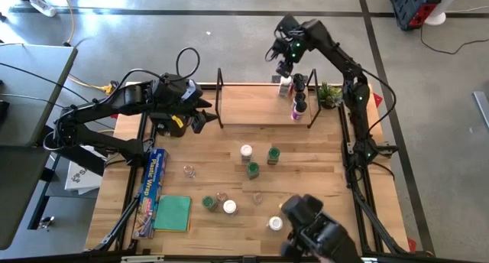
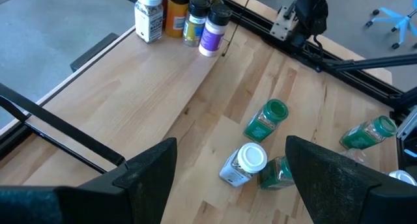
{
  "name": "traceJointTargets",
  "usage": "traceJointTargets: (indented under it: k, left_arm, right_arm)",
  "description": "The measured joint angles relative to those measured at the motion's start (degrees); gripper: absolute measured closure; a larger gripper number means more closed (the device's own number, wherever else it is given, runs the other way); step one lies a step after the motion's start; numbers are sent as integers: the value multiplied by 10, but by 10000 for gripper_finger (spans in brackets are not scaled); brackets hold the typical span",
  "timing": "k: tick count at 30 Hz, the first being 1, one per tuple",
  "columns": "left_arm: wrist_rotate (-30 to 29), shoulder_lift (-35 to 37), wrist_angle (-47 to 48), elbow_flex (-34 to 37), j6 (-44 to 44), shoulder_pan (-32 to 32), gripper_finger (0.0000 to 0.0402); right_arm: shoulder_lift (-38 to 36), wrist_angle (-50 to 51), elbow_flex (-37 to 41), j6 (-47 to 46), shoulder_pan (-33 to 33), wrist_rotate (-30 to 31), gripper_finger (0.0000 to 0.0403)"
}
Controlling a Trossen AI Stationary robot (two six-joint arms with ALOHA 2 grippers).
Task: Shelf spices
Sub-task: Put the top right white spice bottle on the shelf
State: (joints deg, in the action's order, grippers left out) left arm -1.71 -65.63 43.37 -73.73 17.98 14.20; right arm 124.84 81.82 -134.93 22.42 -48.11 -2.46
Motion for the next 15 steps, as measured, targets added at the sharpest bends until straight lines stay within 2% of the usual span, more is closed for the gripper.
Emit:
traceJointTargets:
  k: [3, 9, 15]
  left_arm:
    - [0, 0, 0, 0, 0, 0, 119]
    - [-2, 0, 0, 0, 0, 0, 119]
    - [-3, 0, 0, 0, 10, 0, 119]
  right_arm:
    - [2, -11, 15, -32, -16, 24, 240]
    - [4, -28, 63, -41, -26, 25, 329]
    - [4, -44, 92, -24, -20, 21, 377]
